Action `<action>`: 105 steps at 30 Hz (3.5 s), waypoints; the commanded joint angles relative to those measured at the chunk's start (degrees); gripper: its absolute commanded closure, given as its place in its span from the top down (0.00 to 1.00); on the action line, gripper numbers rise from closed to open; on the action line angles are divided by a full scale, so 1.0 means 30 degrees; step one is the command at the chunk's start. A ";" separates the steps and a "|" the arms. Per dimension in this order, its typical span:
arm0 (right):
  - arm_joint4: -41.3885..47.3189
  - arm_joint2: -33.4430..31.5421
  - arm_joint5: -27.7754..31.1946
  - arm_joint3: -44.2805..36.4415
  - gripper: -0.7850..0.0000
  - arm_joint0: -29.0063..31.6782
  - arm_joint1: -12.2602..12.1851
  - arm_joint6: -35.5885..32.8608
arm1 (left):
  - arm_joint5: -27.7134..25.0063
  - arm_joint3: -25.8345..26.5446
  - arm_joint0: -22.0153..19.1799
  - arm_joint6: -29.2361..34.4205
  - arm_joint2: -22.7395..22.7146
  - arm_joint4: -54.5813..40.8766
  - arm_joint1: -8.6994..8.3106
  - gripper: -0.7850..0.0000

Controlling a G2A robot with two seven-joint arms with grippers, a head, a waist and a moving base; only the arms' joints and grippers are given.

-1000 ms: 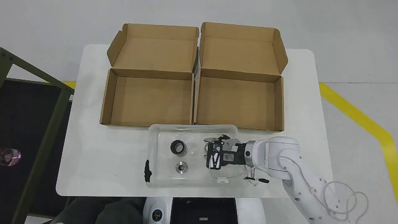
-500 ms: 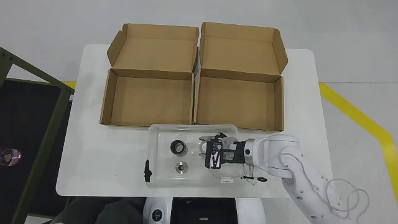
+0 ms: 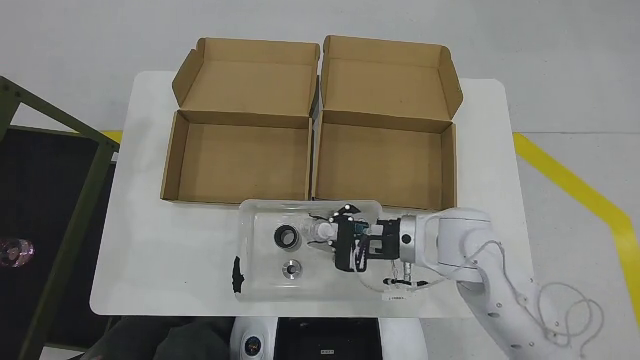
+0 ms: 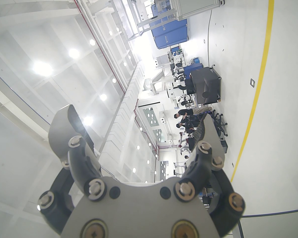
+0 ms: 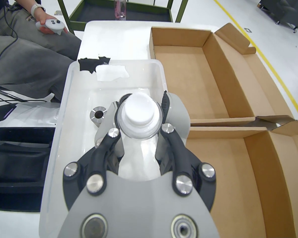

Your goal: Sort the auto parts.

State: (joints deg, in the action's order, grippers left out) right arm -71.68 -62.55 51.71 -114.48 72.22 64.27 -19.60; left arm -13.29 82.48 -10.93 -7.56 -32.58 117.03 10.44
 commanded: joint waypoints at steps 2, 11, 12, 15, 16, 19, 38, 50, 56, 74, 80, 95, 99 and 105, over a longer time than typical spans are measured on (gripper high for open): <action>0.0140 -0.0102 -0.0101 -0.0150 0.00 -0.0182 -0.0010 0.0553 | 0.0000 0.0001 0.0000 0.0000 0.0000 0.0000 0.0000 1.00; 0.0212 -0.0524 -0.0456 -0.0403 0.00 -0.0750 -0.0050 0.1981 | 0.0000 0.0001 0.0000 0.0000 0.0000 0.0000 0.0000 1.00; 0.0195 -0.0562 -0.0494 -0.0410 0.00 -0.0799 -0.0055 0.2099 | 0.0000 0.0001 0.0000 0.0000 0.0000 0.0000 0.0000 1.00; 0.0224 -0.0732 -0.0580 -0.0352 0.00 -0.0946 -0.0075 0.2475 | 0.0000 0.0001 0.0000 0.0000 0.0000 0.0000 0.0000 1.00; 0.0209 -0.0787 -0.0623 -0.0331 0.00 -0.0980 -0.0082 0.2598 | 0.0000 0.0001 0.0000 0.0000 0.0000 0.0000 0.0000 1.00; 0.0024 -0.0871 -0.0777 -0.0271 0.00 -0.1000 -0.0103 0.2896 | 0.0000 0.0001 0.0000 0.0000 0.0000 0.0000 0.0000 1.00; 0.0204 -0.1239 -0.1951 0.2430 0.00 -0.2728 -0.0089 0.2751 | 0.0000 0.0001 0.0000 0.0000 0.0000 0.0000 0.0000 1.00; 0.0820 -0.0220 -0.2563 0.6260 0.00 -0.5219 0.0181 0.0928 | 0.0000 0.0001 0.0000 0.0000 0.0000 0.0000 0.0000 1.00; 0.0847 0.0693 -0.2792 0.8326 0.00 -0.6737 0.0457 0.0763 | 0.0000 0.0001 0.0000 0.0000 0.0000 0.0000 0.0000 1.00; 0.0586 0.3216 -0.3369 1.3447 0.25 -0.9801 0.1384 0.0889 | 0.0000 0.0001 0.0000 0.0000 0.0000 0.0000 0.0000 1.00; 0.0614 0.3618 -0.3380 1.4078 0.84 -1.0118 0.1575 0.1016 | 0.0000 0.0001 0.0000 0.0000 0.0000 0.0000 0.0000 1.00; 0.2238 0.1427 -0.2378 0.9626 1.00 -0.8564 0.0953 -0.0226 | 0.0000 0.0001 0.0000 0.0000 0.0000 0.0000 0.0000 1.00; 0.2729 0.0530 -0.1790 0.7530 1.00 -0.7593 0.0620 -0.1301 | 0.0000 0.0001 0.0000 0.0000 0.0000 0.0000 0.0000 1.00; 0.3569 -0.0138 -0.0654 0.4480 1.00 -0.6001 0.0185 -0.3330 | 0.0000 0.0001 0.0000 0.0000 0.0000 0.0000 0.0000 1.00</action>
State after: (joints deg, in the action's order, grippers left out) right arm -61.51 -62.75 49.25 -99.46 53.35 65.04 -28.38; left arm -13.29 82.48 -10.93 -7.56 -32.58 117.03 10.44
